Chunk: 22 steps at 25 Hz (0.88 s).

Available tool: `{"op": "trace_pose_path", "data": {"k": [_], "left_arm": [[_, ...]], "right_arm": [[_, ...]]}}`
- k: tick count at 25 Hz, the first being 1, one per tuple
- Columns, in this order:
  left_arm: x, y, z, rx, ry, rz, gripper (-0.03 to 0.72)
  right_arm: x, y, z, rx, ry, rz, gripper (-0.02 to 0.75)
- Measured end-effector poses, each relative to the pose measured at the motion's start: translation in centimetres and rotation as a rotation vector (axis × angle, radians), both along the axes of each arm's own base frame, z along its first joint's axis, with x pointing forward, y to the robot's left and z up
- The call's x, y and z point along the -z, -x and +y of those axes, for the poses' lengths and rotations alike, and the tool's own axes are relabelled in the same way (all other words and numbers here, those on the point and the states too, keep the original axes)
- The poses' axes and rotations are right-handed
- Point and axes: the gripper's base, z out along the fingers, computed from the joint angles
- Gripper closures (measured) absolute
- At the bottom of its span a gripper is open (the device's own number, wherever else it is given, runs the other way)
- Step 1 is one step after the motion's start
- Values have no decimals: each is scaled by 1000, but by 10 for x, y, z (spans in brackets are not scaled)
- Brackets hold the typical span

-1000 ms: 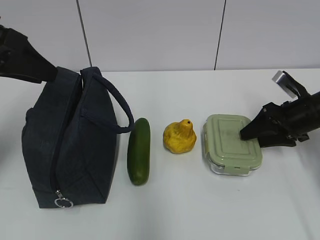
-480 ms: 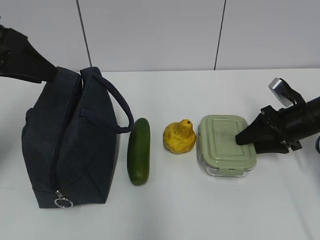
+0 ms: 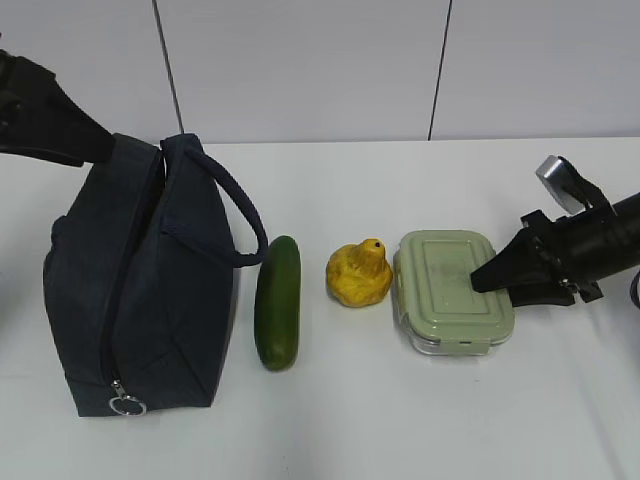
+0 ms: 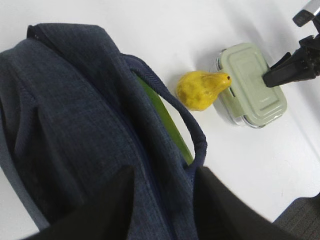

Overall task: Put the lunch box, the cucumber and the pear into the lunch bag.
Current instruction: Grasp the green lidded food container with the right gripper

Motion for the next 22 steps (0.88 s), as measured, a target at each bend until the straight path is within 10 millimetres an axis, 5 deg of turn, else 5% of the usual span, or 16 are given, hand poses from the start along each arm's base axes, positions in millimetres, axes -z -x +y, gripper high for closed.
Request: {"op": "trace_pose_path", "data": {"k": [8, 15, 22], "left_arm": [[0, 0, 0, -5, 1, 4, 439], [3, 0, 5, -44, -44, 37, 309], [8, 4, 10, -47, -116, 82, 281]], "right_arm": [[-1, 1, 0, -5, -6, 1, 423], [-4, 0, 0, -2, -4, -8, 423], [-4, 0, 0, -3, -4, -10, 426]]}}
